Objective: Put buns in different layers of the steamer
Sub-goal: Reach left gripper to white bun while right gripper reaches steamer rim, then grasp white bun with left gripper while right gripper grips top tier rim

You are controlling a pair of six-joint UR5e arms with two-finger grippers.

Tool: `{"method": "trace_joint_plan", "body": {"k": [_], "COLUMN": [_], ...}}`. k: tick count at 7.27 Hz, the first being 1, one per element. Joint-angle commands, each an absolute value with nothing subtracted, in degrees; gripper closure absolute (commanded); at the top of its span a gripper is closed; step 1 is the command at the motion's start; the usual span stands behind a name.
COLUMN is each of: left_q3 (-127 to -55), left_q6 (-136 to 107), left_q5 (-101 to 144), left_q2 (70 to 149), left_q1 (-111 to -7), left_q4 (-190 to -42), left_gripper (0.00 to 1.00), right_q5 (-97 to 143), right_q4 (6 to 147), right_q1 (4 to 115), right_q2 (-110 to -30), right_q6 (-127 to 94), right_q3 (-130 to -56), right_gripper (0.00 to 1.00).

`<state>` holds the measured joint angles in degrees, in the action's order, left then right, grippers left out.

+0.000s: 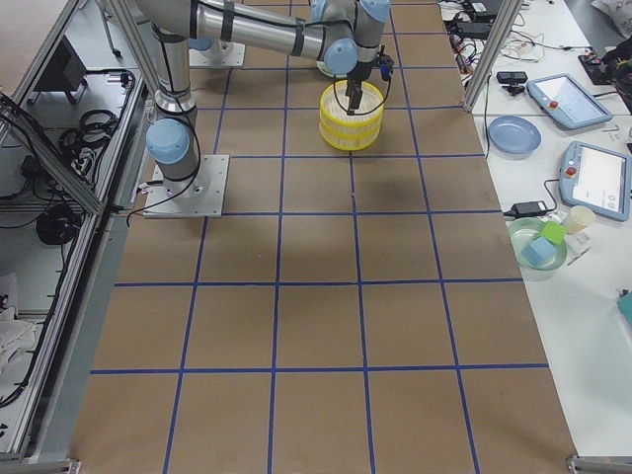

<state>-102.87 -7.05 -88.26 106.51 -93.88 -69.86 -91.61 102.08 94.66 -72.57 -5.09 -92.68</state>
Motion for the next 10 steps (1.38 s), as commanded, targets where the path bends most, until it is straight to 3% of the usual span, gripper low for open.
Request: {"method": "trace_joint_plan", "body": {"k": [1, 2, 4, 7, 8, 10], "left_q3": [-103.3, -103.8, -104.9, -105.4, -105.4, -105.4], "left_q6": [-7.0, -7.0, -6.6, -6.5, -6.5, -5.9], "left_q5": [-88.3, -88.3, -88.4, -88.5, -88.5, -88.8], "left_q2": [109.3, 110.3, 111.5, 112.6, 112.6, 112.7], "left_q1": [-93.9, -94.0, -93.9, -93.9, -93.9, -93.9], "left_q4": [-68.9, -67.3, -65.0, -64.5, -64.5, -63.2], "left_gripper": [0.05, 0.06, 0.07, 0.17, 0.33, 0.52], "right_q5": [-91.6, -91.6, -91.9, -92.7, -92.8, -92.3], "right_q4": [106.2, 106.4, 106.4, 106.3, 106.3, 105.4], "right_q1": [94.7, 94.7, 94.7, 94.0, 92.3, 87.2], "right_q2": [-68.0, -67.5, -67.5, -68.0, -68.2, -68.5], "right_q6": [-5.1, -5.1, -4.9, -4.3, -4.1, -2.7], "right_q3": [-93.0, -93.1, -93.1, -92.7, -92.6, -92.7], "right_gripper": [0.23, 0.44, 0.98, 1.00, 1.00, 1.00]}}
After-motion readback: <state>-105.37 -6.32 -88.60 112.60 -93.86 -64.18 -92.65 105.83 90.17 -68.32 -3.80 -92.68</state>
